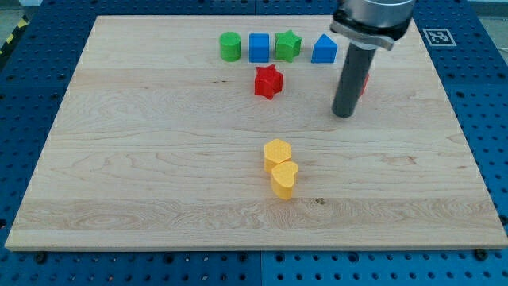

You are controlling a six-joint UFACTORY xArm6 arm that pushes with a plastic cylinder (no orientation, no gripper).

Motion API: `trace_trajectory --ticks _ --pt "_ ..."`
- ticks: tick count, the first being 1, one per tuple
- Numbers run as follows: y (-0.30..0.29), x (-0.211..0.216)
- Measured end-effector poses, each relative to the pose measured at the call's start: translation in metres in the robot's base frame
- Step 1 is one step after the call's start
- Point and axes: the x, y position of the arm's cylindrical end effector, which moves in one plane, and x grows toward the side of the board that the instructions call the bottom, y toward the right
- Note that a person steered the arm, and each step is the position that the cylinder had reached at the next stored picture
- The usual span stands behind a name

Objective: Push the red star into the red circle

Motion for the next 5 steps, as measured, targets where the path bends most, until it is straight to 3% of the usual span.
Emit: trace_trajectory --ticks 2,4,5 --pt "-0.163 -0.037" --pt "-0.183 -0.077" --pt "-0.16 -0.061"
